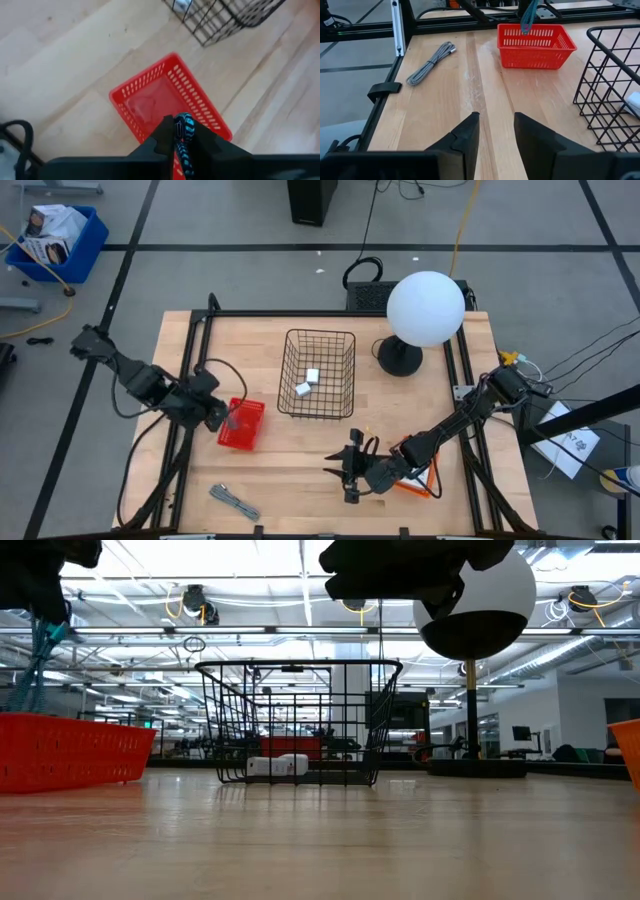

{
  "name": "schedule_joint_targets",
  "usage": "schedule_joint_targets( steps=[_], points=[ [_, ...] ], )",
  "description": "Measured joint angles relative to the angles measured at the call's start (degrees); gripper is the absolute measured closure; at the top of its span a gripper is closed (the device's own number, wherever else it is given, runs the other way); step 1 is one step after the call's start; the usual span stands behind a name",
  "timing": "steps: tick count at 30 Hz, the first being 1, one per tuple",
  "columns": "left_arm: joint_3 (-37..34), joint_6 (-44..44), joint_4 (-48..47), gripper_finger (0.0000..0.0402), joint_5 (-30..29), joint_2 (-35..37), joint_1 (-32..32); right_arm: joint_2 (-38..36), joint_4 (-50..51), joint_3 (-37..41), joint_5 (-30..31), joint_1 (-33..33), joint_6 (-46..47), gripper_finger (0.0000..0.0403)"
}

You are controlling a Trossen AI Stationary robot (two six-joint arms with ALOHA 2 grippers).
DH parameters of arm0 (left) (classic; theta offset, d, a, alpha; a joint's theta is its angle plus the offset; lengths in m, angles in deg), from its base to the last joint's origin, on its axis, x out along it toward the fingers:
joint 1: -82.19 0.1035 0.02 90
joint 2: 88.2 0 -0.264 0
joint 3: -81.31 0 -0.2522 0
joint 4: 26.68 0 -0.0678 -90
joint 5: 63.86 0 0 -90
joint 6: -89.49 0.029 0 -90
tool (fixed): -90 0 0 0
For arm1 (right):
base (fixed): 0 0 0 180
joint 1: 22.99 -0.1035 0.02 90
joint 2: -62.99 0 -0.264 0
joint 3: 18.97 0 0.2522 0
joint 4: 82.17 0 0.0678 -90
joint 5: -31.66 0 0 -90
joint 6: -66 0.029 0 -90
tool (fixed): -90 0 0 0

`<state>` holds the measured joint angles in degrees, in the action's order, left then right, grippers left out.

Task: Pick and place items into bin
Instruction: Put the blue charger cable into the red basket, then put the black charger cable into the red basket

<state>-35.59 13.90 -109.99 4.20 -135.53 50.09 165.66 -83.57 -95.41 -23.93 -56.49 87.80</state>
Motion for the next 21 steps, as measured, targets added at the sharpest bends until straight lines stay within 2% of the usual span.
schedule_joint_targets(
  steps=[6,13,21],
  points=[
    [0.0,4.0,2.3,0.0385,5.0,-2.5,2.6,0.0,0.0,0.0,0.0,0.0,0.0,0.0290],
    [0.0,12.4,13.2,0.0331,7.1,-4.1,4.0,0.0,0.0,0.0,0.0,0.0,0.0,0.0291],
    [0.0,12.2,11.6,0.0315,6.7,-4.5,4.0,0.0,0.0,0.0,0.0,0.0,0.0,0.0292]
  ],
)
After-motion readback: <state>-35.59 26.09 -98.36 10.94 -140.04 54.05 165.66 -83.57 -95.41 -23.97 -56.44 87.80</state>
